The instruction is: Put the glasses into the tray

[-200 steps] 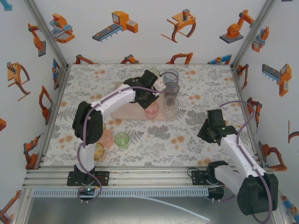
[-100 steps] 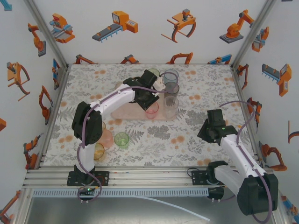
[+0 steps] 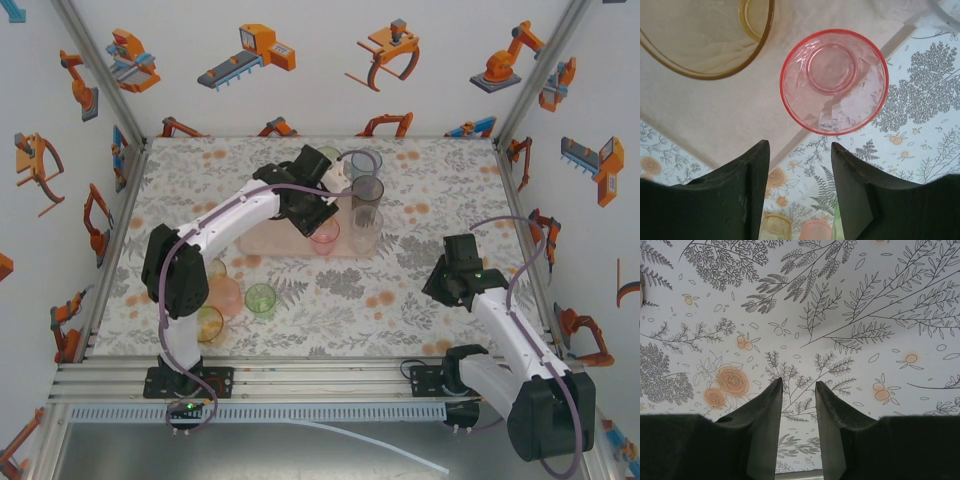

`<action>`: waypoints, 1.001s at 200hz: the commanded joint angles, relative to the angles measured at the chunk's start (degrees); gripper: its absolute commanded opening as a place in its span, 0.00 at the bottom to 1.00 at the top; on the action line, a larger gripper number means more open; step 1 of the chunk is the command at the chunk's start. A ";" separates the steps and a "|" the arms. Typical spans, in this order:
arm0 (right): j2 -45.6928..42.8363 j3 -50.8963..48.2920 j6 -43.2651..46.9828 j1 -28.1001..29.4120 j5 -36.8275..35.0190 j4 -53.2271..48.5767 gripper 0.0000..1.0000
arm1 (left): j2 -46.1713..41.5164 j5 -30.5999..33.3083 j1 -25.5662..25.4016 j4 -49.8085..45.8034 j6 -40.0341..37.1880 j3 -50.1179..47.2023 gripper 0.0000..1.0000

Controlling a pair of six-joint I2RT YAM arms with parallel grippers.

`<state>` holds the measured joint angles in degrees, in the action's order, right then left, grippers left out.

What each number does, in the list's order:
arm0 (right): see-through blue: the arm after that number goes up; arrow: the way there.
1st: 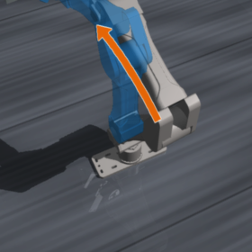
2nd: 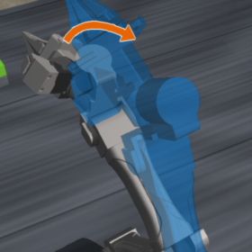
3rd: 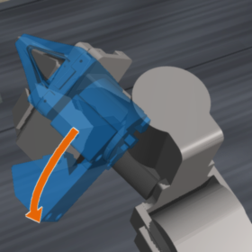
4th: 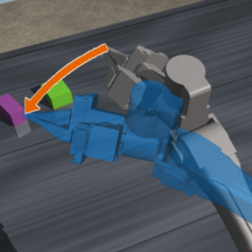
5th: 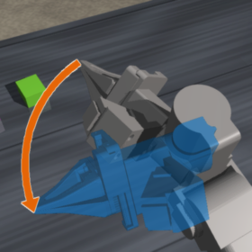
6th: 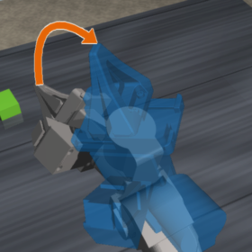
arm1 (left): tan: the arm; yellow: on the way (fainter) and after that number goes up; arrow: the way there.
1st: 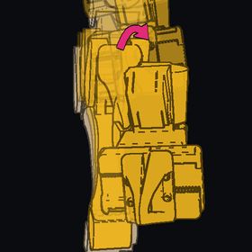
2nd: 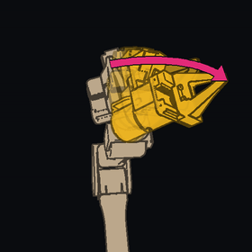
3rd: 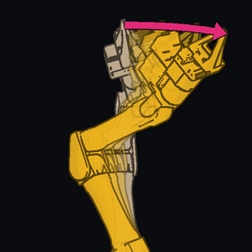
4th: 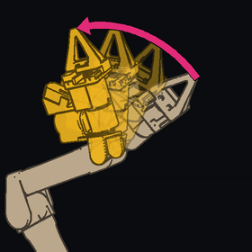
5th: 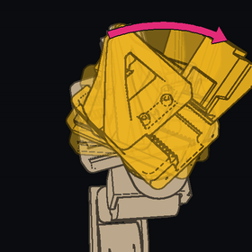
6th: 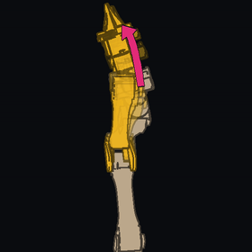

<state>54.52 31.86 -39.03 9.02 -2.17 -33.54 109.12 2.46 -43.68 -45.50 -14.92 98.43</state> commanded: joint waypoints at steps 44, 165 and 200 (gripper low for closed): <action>-2.30 -0.56 -0.09 -0.49 -0.81 0.43 0.34 | -10.59 -0.44 -0.01 -6.57 -1.54 -3.60 0.62; -0.96 0.04 1.85 -0.49 -0.56 0.90 0.34 | -32.40 -8.60 24.95 -12.50 1.91 -18.35 0.71; 0.12 0.50 2.24 -0.50 -0.46 1.81 0.34 | -39.07 -13.44 37.27 -11.12 1.93 -22.61 0.87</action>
<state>53.95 30.74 -37.69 9.02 -2.15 -33.28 75.22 -5.93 -12.43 -56.07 -13.74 78.48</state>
